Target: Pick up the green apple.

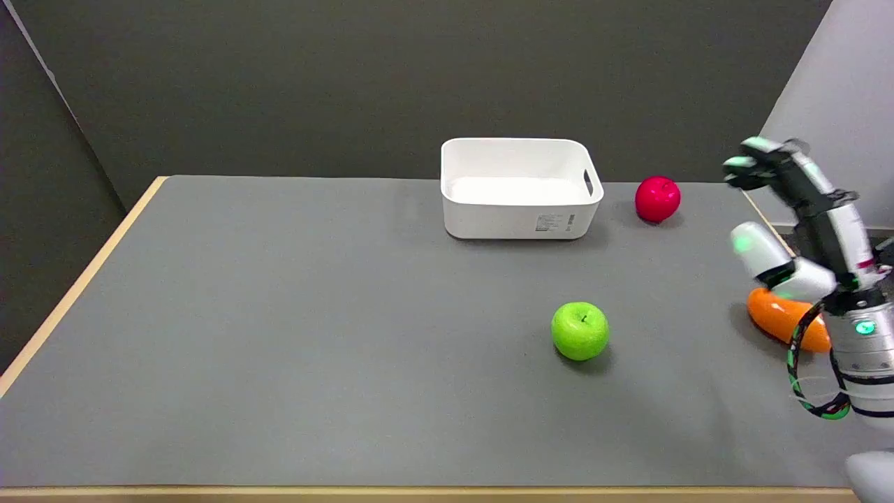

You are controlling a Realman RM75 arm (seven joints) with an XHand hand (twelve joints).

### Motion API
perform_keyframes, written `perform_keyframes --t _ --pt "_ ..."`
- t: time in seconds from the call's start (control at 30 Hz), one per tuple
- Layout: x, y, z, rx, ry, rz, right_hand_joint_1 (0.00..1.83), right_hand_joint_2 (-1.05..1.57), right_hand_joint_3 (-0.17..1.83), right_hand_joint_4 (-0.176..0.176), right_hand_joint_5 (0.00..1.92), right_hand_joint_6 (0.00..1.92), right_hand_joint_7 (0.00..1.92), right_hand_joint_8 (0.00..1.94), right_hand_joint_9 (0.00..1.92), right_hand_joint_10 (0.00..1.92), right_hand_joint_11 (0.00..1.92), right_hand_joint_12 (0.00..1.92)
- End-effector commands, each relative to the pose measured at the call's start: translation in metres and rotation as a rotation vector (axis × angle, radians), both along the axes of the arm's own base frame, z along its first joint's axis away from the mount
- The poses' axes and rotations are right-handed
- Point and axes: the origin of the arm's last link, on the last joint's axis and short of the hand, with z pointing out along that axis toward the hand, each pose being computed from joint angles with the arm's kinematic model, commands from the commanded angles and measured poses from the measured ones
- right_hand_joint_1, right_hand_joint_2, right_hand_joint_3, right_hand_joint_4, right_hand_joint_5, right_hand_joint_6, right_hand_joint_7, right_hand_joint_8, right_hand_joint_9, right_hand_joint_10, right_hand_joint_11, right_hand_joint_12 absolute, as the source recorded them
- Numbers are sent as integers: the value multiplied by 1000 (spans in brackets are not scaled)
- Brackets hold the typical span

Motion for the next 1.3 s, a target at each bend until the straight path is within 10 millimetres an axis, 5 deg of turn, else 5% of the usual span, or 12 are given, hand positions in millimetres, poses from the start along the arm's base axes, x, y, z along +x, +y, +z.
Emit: perform_keyframes --t 0.03,0.47,0.8,1.3 --pt "-46 6 -47 107 480 -283 605 645 869 7 296 522 469 558 347 1035 185 1409" --pt "-74 7 -94 270 682 -370 521 602 842 12 271 486 387 470 239 906 98 1321" --pt "-64 -38 -111 228 863 -362 490 590 836 13 256 466 357 431 198 856 63 1281" --pt "-45 -77 -94 101 908 -363 477 587 829 12 248 452 332 406 168 810 33 1248"
